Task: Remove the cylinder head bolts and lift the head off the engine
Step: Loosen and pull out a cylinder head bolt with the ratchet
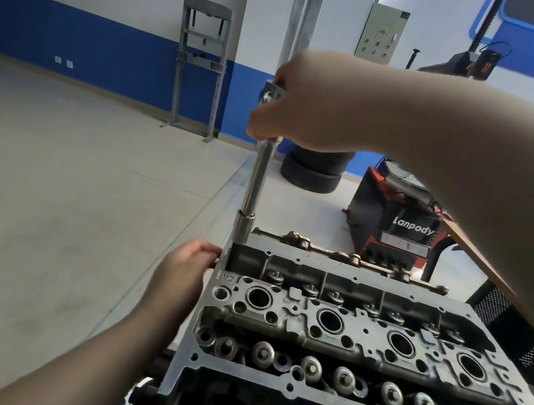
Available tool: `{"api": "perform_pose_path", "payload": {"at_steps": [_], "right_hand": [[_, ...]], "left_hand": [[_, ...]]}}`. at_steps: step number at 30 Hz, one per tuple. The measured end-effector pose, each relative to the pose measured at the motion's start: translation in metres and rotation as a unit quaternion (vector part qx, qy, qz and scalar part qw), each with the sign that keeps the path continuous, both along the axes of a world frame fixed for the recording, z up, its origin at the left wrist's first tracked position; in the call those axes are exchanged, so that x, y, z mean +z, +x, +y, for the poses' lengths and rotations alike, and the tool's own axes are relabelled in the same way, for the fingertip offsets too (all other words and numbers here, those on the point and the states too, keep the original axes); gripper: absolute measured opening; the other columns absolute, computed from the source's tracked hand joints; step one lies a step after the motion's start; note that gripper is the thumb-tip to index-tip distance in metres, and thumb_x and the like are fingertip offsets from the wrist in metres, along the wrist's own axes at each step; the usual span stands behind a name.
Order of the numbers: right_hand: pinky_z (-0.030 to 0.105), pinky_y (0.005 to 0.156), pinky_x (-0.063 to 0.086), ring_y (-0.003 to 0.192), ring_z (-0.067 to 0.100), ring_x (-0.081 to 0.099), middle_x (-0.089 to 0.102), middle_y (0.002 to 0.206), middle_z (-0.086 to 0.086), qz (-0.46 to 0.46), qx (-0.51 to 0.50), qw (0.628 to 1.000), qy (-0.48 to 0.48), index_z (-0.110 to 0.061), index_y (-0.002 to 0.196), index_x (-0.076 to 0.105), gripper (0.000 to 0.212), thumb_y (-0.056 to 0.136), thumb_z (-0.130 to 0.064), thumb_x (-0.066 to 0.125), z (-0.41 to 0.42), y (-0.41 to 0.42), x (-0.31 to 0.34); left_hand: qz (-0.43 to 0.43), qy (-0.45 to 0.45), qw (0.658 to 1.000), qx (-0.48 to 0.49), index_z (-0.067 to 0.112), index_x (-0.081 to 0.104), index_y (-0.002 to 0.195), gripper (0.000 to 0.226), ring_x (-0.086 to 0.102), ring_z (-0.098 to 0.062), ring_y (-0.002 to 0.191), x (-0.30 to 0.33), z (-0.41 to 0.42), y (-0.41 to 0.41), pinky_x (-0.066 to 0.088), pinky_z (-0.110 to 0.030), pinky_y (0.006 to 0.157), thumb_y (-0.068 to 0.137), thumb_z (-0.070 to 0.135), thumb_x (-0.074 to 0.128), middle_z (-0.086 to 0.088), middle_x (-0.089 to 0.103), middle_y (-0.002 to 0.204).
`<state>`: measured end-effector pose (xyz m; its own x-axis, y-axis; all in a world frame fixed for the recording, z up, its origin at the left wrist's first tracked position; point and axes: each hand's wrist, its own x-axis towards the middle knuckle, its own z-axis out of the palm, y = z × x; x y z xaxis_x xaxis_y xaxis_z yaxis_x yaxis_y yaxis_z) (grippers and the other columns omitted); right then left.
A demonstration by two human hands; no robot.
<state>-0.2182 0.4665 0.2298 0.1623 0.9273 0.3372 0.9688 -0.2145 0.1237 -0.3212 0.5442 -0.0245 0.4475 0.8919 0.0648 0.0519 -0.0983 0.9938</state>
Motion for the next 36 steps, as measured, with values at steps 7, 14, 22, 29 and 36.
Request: {"api": "perform_pose_path", "payload": {"at_steps": [7,14,22,29,36], "right_hand": [[0.028,0.050,0.037,0.045,0.016,0.052,0.049,0.050,-0.005,-0.066,-0.024,0.991,0.114,-0.019,0.056,0.053,0.096,0.068,-0.106,0.014,0.007,-0.015,-0.017],[0.038,0.058,0.040,0.055,0.008,0.047,0.049,0.056,-0.008,0.093,0.153,0.977,0.118,-0.019,0.065,0.060,0.064,0.095,-0.076,0.050,-0.001,0.024,-0.016],[0.029,0.049,0.034,0.056,0.016,0.054,0.055,0.063,-0.003,-0.123,-0.032,0.982,0.141,-0.023,0.066,0.054,0.055,0.098,-0.065,0.042,0.011,-0.022,-0.019],[0.030,0.052,0.035,0.057,0.006,0.049,0.052,0.063,-0.010,-0.102,0.146,0.976,0.125,-0.029,0.077,0.054,0.054,0.099,-0.075,0.038,0.001,0.002,-0.017],[0.032,0.057,0.041,0.069,0.015,0.061,0.062,0.075,-0.004,0.019,0.057,0.994,0.090,-0.027,0.083,0.059,0.061,0.102,-0.072,0.024,0.004,0.018,-0.019]], "left_hand": [[-0.218,0.000,0.959,-0.182,0.010,0.078,0.087,0.070,0.075,-0.036,0.082,0.106,0.004,0.002,0.062,-0.046,0.081,0.102,0.071,0.045,-0.021,0.076,0.091],[-0.185,0.020,0.978,-0.099,0.024,0.048,0.056,0.070,0.030,-0.018,0.043,0.113,-0.025,0.031,0.034,-0.036,0.052,0.102,0.076,0.034,-0.001,0.039,0.052],[-0.181,0.046,0.981,0.052,0.022,0.033,0.049,0.068,0.027,-0.018,0.047,0.111,-0.038,0.039,0.026,-0.035,0.050,0.104,0.060,0.025,0.000,0.032,0.050],[-0.182,0.060,0.981,-0.003,0.025,0.045,0.053,0.070,0.038,-0.020,0.049,0.103,-0.039,0.027,0.037,-0.041,0.059,0.099,0.075,0.027,-0.004,0.041,0.050],[-0.079,0.177,0.969,-0.151,0.038,0.070,0.106,0.027,0.071,-0.018,0.085,0.082,-0.014,-0.007,0.060,-0.042,0.087,0.111,0.034,0.044,-0.001,0.074,0.095]]}}
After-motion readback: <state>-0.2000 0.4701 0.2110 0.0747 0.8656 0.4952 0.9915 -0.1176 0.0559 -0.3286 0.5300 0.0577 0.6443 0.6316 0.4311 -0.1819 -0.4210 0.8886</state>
